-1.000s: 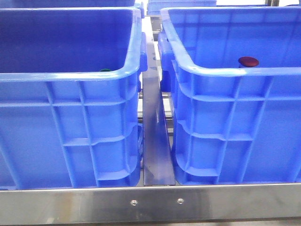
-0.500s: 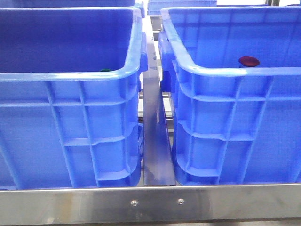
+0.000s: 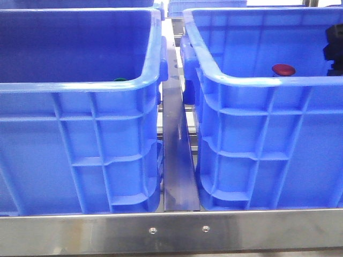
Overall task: Pick red and yellow buttons and place in box
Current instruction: 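Carry the yellow button into the bin beside the red button and release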
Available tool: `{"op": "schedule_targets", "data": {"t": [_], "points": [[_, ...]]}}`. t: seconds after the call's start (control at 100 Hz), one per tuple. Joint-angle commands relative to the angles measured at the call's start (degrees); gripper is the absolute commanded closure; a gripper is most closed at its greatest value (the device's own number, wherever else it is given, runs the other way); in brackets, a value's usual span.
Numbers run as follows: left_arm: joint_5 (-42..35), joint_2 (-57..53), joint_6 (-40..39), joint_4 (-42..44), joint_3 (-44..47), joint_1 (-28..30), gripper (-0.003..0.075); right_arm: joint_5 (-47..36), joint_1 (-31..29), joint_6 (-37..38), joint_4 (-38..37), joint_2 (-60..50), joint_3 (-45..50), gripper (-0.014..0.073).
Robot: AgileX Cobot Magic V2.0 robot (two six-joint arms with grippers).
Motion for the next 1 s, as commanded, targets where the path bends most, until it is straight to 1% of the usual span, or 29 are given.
{"op": "schedule_targets", "data": {"t": [0.0, 0.35, 0.76, 0.99], "points": [[-3.41, 0.15, -0.02, 0.52, -1.40, 0.21, 0.0739, 3.18, -0.24, -1.84, 7.34, -0.80, -3.32, 0.0476], [-3.41, 0.15, -0.02, 0.52, -1.40, 0.21, 0.0739, 3.16, -0.24, -4.48, 7.30, 4.65, -7.98, 0.0484], [-3.41, 0.15, -0.02, 0.52, -1.40, 0.21, 0.0739, 0.69, -0.24, -4.43, 7.30, 6.13, -7.29, 0.0482], [-3.41, 0.15, -0.02, 0.52, -1.40, 0.21, 0.0739, 0.64, -0.24, -3.70, 7.30, 6.13, -3.44, 0.0481]]}}
